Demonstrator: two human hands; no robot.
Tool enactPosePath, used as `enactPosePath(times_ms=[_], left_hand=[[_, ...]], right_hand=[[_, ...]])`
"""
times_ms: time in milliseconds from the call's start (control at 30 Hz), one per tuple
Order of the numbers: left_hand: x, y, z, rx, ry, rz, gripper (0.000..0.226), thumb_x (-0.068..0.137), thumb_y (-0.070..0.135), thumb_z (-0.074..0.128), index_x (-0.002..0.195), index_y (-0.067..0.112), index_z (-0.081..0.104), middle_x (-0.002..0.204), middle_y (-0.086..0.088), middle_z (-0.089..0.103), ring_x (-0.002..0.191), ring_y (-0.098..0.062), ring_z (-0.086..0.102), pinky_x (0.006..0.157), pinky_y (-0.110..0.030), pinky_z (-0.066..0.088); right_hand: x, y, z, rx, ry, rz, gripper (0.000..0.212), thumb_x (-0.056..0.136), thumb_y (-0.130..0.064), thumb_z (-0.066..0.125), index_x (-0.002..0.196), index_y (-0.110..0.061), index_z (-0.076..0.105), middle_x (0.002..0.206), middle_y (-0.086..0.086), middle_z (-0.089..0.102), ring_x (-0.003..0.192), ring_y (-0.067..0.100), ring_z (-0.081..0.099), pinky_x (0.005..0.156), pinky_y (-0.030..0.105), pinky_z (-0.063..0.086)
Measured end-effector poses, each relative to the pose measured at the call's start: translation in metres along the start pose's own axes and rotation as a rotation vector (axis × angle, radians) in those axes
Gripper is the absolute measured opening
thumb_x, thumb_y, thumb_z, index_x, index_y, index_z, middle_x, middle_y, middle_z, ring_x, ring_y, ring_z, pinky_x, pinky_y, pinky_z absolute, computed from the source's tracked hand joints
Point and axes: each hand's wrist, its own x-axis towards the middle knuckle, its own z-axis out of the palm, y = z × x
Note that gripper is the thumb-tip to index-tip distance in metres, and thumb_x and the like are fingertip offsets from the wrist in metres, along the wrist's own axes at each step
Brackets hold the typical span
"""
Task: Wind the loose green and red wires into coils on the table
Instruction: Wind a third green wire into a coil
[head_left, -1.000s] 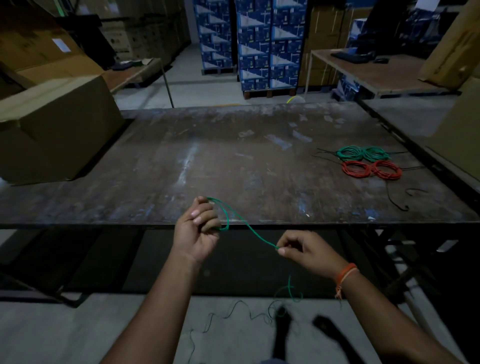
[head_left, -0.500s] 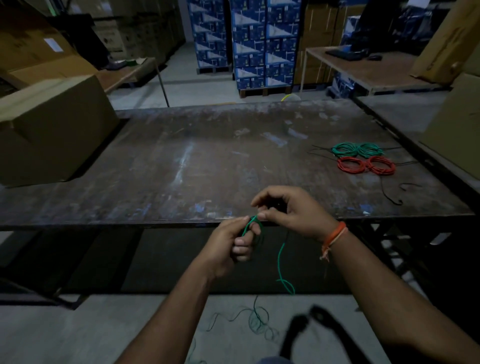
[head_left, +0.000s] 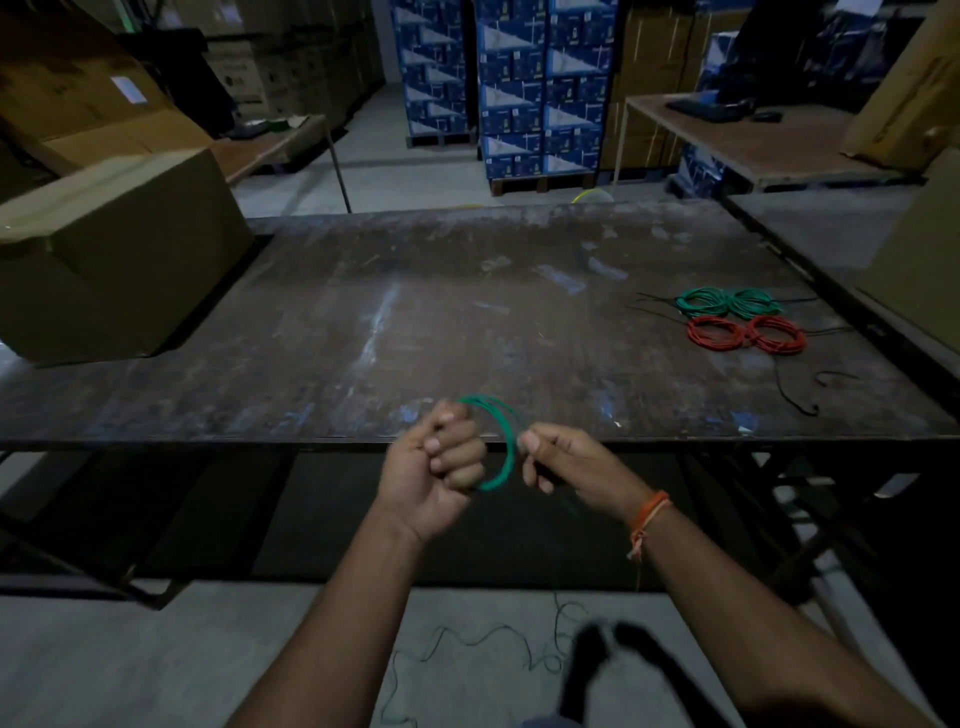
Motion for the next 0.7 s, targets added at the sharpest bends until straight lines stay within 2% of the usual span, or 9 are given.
enactPosePath(times_ms=[100,133,233,300,400,500,533,600,700], left_hand=[[-0.005,0.031,-0.009,-0.179,0.075,0.256,0.019,0.096,0.009,0.045,0.079,0.013,0.05,0.055,0.004,0.043,0.045,-0.007,0.028,0.042,-0.024,0.022],[-0.006,0.04,-0.011,-0.194,0.111,0.33,0.021,0.095,0.009,0.045,0.076,0.012,0.052,0.056,0.004,0.044,0.044,-0.008,0.031,0.041,-0.023,0.022],[-0.002,0.044,-0.007,0.004,0.372,0.49,0.022,0.095,0.019,0.044,0.075,0.014,0.053,0.056,0.007,0.045,0.041,-0.004,0.039,0.038,-0.014,0.027],[0.007,0.03,-0.007,0.243,0.508,0.517,0.02,0.098,0.022,0.041,0.082,0.013,0.049,0.057,0.002,0.053,0.044,-0.007,0.05,0.043,-0.013,0.042],[0.015,-0.003,-0.006,0.669,0.576,0.436,0.03,0.107,0.022,0.034,0.09,0.005,0.052,0.065,-0.013,0.065,0.053,-0.02,0.062,0.052,-0.027,0.054],[0.011,-0.021,-0.003,0.928,0.462,0.247,0.033,0.103,0.023,0.04,0.078,0.006,0.052,0.051,-0.005,0.045,0.041,-0.012,0.039,0.041,-0.02,0.029],[0.009,-0.022,-0.002,0.914,0.433,0.167,0.032,0.101,0.026,0.044,0.075,0.01,0.052,0.049,-0.001,0.037,0.039,-0.009,0.029,0.041,-0.02,0.018],[0.004,-0.018,0.002,0.684,0.397,-0.002,0.031,0.096,0.032,0.047,0.071,0.014,0.053,0.046,0.006,0.028,0.04,-0.005,0.015,0.043,-0.022,0.007],[-0.002,-0.011,0.001,0.367,0.287,-0.128,0.034,0.098,0.032,0.044,0.074,0.013,0.059,0.043,0.01,0.031,0.041,-0.004,0.013,0.038,-0.018,0.012]], right_hand=[[-0.014,0.024,-0.011,-0.11,-0.079,0.083,0.002,0.094,-0.013,0.066,0.095,-0.014,0.063,0.069,-0.009,0.057,0.063,0.005,0.05,0.061,0.023,0.043],[-0.02,0.027,-0.012,-0.183,-0.065,0.076,0.008,0.092,-0.009,0.068,0.093,-0.016,0.065,0.07,-0.009,0.056,0.064,0.003,0.049,0.063,0.026,0.042],[-0.023,0.011,-0.011,-0.437,-0.045,-0.081,0.003,0.093,-0.022,0.068,0.091,-0.021,0.071,0.078,-0.004,0.065,0.072,0.004,0.058,0.069,0.033,0.048],[-0.017,-0.017,-0.004,-0.613,-0.08,-0.273,0.009,0.094,-0.024,0.067,0.095,-0.018,0.074,0.085,-0.008,0.067,0.081,0.003,0.061,0.075,0.023,0.049],[-0.007,-0.059,0.006,-0.724,-0.058,-0.475,0.007,0.092,-0.021,0.07,0.094,-0.015,0.075,0.082,-0.009,0.063,0.077,-0.002,0.057,0.072,0.014,0.043],[0.003,-0.083,-0.003,-0.649,-0.013,-0.487,0.008,0.09,-0.019,0.072,0.096,-0.015,0.072,0.082,-0.001,0.069,0.076,0.01,0.065,0.069,0.028,0.051],[0.007,-0.085,-0.008,-0.611,-0.014,-0.456,0.009,0.09,-0.02,0.072,0.098,-0.015,0.071,0.082,0.003,0.07,0.075,0.017,0.066,0.068,0.034,0.053],[0.017,-0.08,-0.019,-0.51,-0.006,-0.367,0.014,0.089,-0.02,0.074,0.1,-0.014,0.071,0.084,0.01,0.07,0.074,0.025,0.065,0.069,0.041,0.054],[0.023,-0.056,-0.022,-0.245,-0.037,-0.156,0.019,0.092,-0.021,0.07,0.108,-0.011,0.069,0.086,0.014,0.066,0.077,0.018,0.058,0.073,0.033,0.049]])
